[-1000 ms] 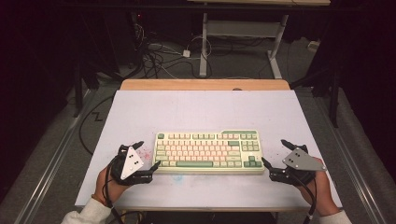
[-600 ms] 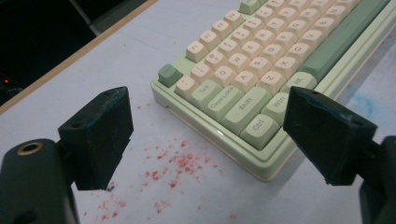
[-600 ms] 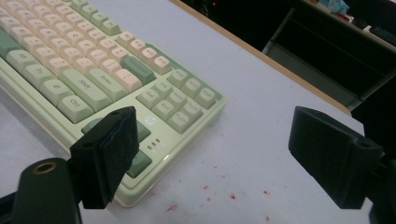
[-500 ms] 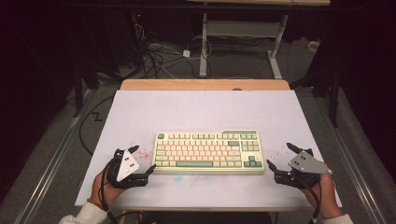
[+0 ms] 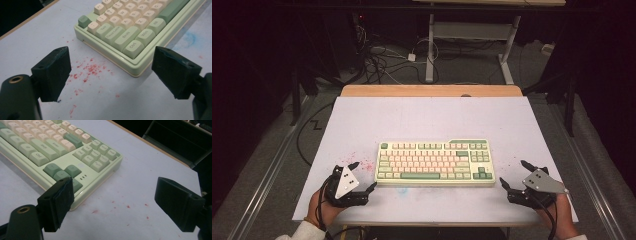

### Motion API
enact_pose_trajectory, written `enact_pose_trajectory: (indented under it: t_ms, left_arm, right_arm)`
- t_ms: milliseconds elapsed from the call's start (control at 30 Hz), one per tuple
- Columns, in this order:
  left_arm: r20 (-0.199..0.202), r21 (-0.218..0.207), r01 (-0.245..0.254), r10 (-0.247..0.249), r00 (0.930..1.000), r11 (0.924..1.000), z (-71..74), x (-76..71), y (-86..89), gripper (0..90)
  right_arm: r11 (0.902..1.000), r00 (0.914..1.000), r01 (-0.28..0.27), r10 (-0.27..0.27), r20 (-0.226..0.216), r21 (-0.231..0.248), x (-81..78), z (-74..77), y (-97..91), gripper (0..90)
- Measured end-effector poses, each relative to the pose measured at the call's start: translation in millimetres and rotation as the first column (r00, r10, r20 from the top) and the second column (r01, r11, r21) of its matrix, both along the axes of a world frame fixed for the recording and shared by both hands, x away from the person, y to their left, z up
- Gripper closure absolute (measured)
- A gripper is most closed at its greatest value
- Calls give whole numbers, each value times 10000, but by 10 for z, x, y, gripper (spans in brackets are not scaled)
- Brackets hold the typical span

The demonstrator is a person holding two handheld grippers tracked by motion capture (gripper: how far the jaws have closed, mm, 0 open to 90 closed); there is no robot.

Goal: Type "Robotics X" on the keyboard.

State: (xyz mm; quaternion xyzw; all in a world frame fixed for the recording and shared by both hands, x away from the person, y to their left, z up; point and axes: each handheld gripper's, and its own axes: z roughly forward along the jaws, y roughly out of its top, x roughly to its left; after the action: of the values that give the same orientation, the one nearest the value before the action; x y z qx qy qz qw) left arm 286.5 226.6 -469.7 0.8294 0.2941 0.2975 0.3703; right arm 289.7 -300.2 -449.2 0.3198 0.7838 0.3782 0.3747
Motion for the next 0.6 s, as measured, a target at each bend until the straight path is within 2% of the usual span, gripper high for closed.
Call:
enact_pose_trajectory:
  t_ms: [200,300,433,600]
  left_arm:
    - [-7,-48,-14,14,10000,10000,-7,-3,15,145]
    - [57,-230,57,-56,10000,9997,4,-20,5,145]
    - [27,-125,206,-206,9998,9997,-7,-21,-9,145]
    - [50,-157,202,-201,9998,9997,-2,-20,-8,145]
  right_arm:
    - [10000,9998,-70,69,165,37,-20,15,9,163]
    - [10000,9998,-91,90,148,26,-50,21,33,163]
    - [9999,9996,-109,108,278,40,-81,48,56,163]
    - [9999,9997,-128,126,188,70,-68,38,72,163]
